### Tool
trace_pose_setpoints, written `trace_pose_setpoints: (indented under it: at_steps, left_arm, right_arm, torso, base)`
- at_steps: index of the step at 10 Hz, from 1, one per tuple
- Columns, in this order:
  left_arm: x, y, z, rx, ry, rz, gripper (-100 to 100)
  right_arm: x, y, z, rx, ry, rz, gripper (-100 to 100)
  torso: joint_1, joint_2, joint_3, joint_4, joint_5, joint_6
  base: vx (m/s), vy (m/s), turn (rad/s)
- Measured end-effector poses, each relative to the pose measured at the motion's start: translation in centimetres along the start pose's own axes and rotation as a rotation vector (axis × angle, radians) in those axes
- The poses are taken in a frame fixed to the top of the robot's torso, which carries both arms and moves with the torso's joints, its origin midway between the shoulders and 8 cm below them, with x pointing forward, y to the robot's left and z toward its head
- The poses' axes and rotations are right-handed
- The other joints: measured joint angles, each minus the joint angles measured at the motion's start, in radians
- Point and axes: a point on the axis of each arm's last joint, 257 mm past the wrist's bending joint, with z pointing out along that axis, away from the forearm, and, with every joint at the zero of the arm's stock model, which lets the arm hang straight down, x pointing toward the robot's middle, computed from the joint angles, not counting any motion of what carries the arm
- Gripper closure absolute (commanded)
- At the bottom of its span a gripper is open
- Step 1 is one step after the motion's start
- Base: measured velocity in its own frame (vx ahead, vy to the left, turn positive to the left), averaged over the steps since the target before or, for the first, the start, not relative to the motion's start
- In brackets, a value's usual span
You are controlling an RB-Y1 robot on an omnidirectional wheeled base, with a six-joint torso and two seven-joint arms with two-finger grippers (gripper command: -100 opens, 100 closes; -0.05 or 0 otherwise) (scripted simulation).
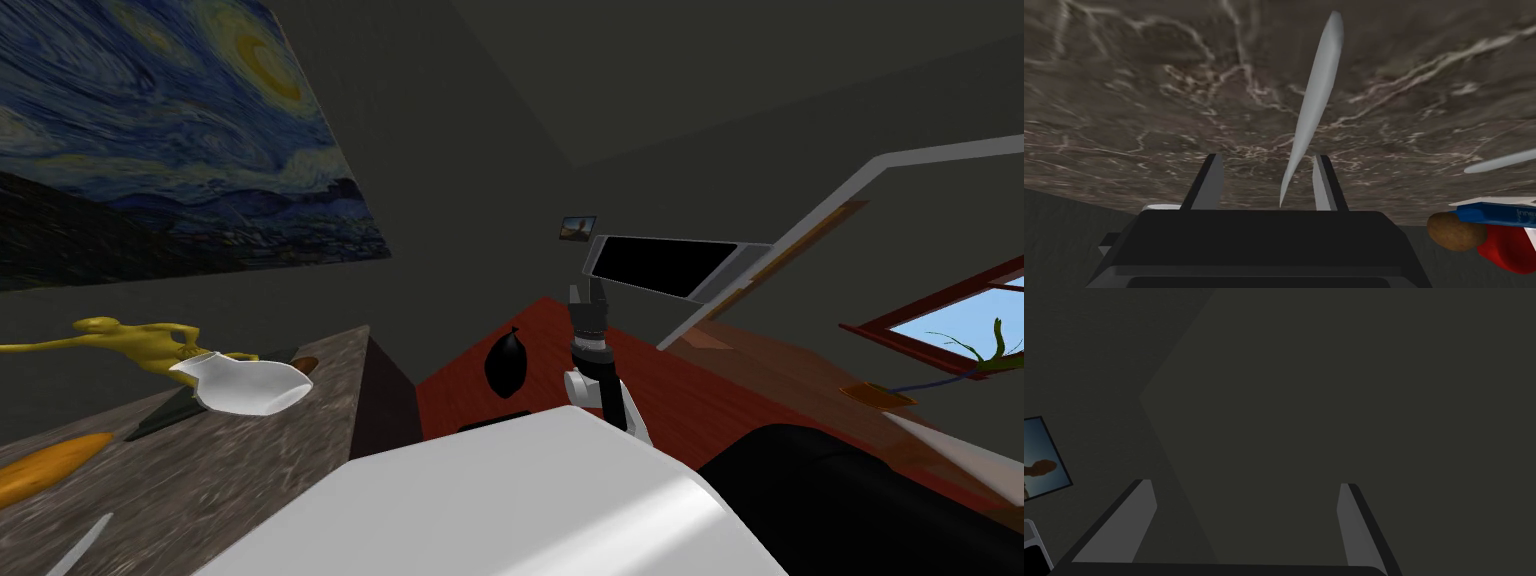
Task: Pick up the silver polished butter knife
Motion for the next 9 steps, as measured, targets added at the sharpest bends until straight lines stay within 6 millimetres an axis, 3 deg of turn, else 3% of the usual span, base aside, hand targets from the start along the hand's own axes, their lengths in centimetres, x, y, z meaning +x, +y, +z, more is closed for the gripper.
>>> trace_pose_setpoints:
  at_steps: [3, 4, 5, 8, 9]
  left_arm:
    - [-0.1, -0.2, 0.0, 0.006, 0.0, 0.012, 100]
    - [-0.1, -0.2, 0.0, 0.006, 0.0, 0.011, 0]
    - [-0.1, -0.2, 0.0, 0.005, 0.0, 0.011, 100]
    - [-1.7, -0.6, -0.5, 0.009, -0.001, 0.016, 100]
    - [-1.8, -0.6, -0.5, 0.009, -0.002, 0.015, 0]
  right_arm:
    - [0.0, 0.0, 0.0, 0.0, 0.0, 0.0, 0]
    - [0.0, 0.0, 0.0, 0.0, 0.0, 0.0, 0]
    - [0.0, 0.0, 0.0, 0.0, 0.0, 0.0, 0]
    - [0.0, 0.0, 0.0, 0.0, 0.0, 0.0, 0]
    - [0.0, 0.0, 0.0, 0.0, 0.0, 0.0, 0]
  torso:
    - [0.0, -0.002, -0.001, 0.0, 0.001, -0.003]
    - [0.0, -0.001, -0.001, 0.0, 0.001, -0.003]
    - [0.001, -0.001, -0.001, 0.0, 0.001, -0.002]
    - [0.0, -0.002, -0.001, 0.0, 0.001, -0.001]
    - [0.0, -0.002, -0.001, 0.0, 0.001, -0.001]
  base:
    - [0.0, -0.001, -0.013]
    - [0.0, 0.0, 0.0]
    - [0.016, 0.01, 0.031]
    - [0.006, 0.0, 0.03]
    - [0.0, 0.0, 0.0]
